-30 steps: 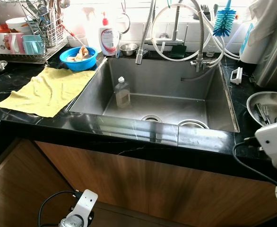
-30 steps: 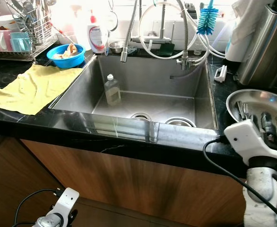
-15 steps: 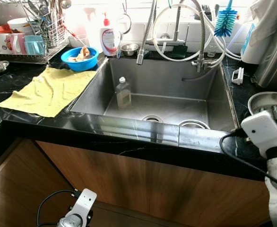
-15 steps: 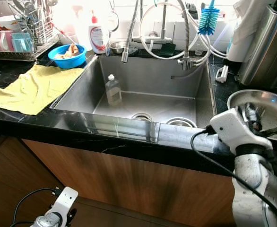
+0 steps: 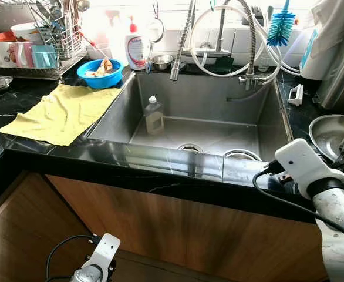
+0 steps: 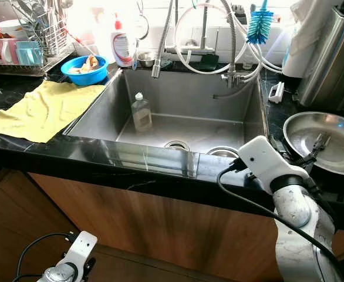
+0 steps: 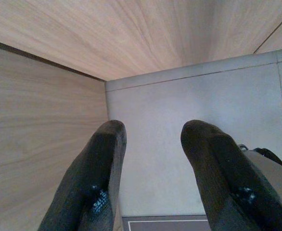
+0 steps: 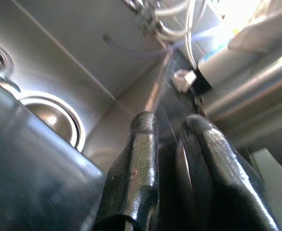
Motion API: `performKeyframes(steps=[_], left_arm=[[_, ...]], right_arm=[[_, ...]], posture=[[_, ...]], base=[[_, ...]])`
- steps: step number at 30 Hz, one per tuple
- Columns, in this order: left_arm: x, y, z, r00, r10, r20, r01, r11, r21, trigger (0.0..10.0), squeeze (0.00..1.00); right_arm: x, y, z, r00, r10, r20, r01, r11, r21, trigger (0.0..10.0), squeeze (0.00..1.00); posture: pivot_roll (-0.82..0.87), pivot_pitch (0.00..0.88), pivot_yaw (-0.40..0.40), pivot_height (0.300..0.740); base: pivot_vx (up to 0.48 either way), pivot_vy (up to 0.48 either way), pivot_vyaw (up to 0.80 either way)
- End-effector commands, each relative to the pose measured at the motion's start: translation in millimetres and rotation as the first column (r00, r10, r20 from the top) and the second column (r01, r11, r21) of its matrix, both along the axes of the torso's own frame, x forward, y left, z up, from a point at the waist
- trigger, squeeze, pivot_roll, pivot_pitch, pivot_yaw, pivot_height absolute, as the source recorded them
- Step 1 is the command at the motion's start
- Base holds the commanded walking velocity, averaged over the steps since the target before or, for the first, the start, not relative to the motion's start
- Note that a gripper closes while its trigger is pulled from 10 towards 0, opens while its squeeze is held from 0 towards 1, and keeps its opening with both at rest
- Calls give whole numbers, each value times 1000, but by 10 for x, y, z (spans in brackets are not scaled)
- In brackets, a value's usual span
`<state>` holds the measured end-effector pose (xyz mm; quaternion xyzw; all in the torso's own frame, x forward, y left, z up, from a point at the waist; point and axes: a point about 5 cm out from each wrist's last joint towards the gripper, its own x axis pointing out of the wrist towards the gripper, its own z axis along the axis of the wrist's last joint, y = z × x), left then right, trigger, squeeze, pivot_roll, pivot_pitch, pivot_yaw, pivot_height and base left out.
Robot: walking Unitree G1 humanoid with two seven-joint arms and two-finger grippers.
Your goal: Kitchen organization
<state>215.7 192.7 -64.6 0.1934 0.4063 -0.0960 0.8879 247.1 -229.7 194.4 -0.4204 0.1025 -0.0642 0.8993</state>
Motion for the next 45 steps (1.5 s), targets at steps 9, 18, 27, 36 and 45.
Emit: performKeyframes(steps=[9,18,27,36,45], left_arm=[[-5,19,-3,1000,13,-11,-13,1000,-5,10000,0],[-6,18,-4,1000,14,-11,-14,1000,-6,10000,0],[-10,19,-7,1000,15,-13,-16,1000,-7,10000,0],[-10,7,-9,1000,12,-16,-13,1000,-10,10000,0],[-25,-7,-21,1000,8,-24,-8,1000,-13,10000,0]], right_arm=[[-47,-111,84,995,-86,-59,83,995,-54,10000,0],[-10,-1,89,996,-46,-72,45,999,-21,10000,871],[-5,48,117,996,-55,-71,53,998,-27,10000,1000],[-78,68,81,987,-120,-104,118,993,-34,10000,0],[-150,7,50,973,-188,-130,184,982,-48,10000,0]], posture=[[-138,0,62,740],[-136,0,61,740],[-139,0,61,740],[-142,0,58,740],[-141,0,54,740]], base=[[0,0,0],[0,0,0],[0,0,0],[0,0,0],[0,0,0]])
